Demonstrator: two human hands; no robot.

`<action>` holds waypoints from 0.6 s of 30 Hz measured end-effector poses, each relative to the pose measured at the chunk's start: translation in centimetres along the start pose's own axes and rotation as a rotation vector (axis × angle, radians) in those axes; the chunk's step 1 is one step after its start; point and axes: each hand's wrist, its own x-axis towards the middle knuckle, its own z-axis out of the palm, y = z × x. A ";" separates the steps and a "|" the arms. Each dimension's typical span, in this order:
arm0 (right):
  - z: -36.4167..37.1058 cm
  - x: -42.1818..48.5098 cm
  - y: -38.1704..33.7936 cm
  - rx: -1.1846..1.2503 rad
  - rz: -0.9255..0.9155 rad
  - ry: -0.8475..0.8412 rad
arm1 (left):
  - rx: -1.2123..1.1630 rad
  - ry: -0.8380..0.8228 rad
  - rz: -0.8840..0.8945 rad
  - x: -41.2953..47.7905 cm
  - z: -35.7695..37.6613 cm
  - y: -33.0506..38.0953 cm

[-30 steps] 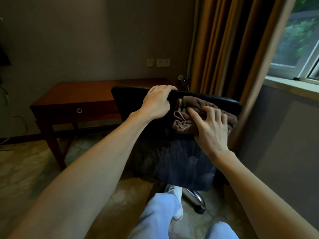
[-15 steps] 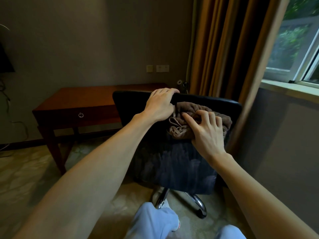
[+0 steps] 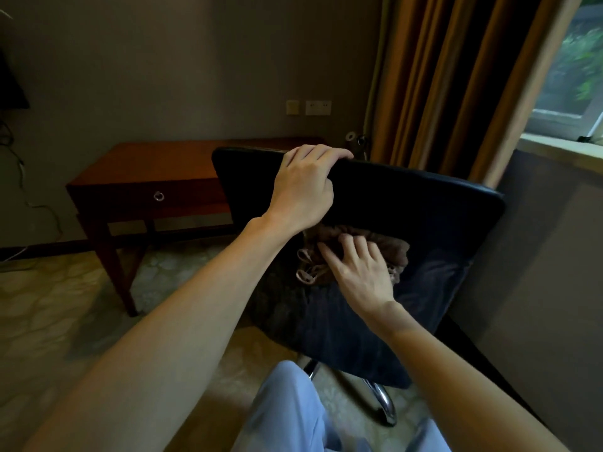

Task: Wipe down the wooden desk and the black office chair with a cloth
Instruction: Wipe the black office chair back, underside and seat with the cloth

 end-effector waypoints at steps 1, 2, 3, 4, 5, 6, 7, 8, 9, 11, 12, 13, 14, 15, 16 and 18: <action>0.3 -0.4 -0.7 -0.018 -0.046 -0.021 | 0.013 0.013 0.015 -0.3 -0.2 -0.2; 0.5 -0.8 -1.3 -0.043 -0.101 -0.066 | 0.017 0.019 0.027 -0.7 -0.4 -0.4; 0.7 -1.2 -1.9 -0.068 -0.157 -0.131 | 0.013 0.017 0.034 -1.0 -0.6 -0.6; 0.8 -1.8 -2.5 -0.089 -0.203 -0.197 | 0.002 0.011 0.034 -1.3 -0.7 -0.7; 0.8 -2.3 -3.0 -0.095 -0.229 -0.257 | -0.009 0.006 0.033 -1.4 -0.8 -0.8; 0.7 -2.6 -3.4 -0.087 -0.227 -0.312 | -0.017 -0.002 0.037 -1.5 -0.9 -0.9; 0.5 -3.0 -3.6 -0.075 -0.210 -0.354 | -0.024 -0.013 0.047 -1.6 -0.9 -1.1; 0.1 -3.2 -3.7 -0.061 -0.187 -0.362 | -0.026 -0.022 0.060 -1.8 -0.9 -1.3; -0.4 -3.3 -3.6 -0.050 -0.164 -0.338 | -0.021 -0.027 0.074 -2.0 -0.8 -1.5; -1.4 -3.4 -2.8 -0.006 -0.108 -0.225 | 0.021 -0.030 0.113 -2.1 -0.3 -1.8; -2.0 -3.6 -2.1 0.015 -0.075 -0.159 | 0.052 -0.019 0.129 -2.3 0.0 -1.9; -2.6 -3.8 -1.2 0.025 -0.043 -0.095 | 0.082 0.006 0.140 -2.5 0.4 -1.8; -3.3 -4.1 -0.1 0.029 -0.014 -0.036 | 0.107 0.038 0.144 -2.6 0.7 -1.7; -4.1 -4.5 1.1 0.038 0.018 0.011 | 0.119 0.075 0.137 -2.8 1.1 -1.5; -4.9 -5.0 2.4 0.048 0.049 0.050 | 0.121 0.116 0.125 -2.9 1.4 -1.3; -6.6 -6.1 4.9 0.050 0.113 0.118 | 0.121 0.187 0.135 -3.0 1.9 -0.5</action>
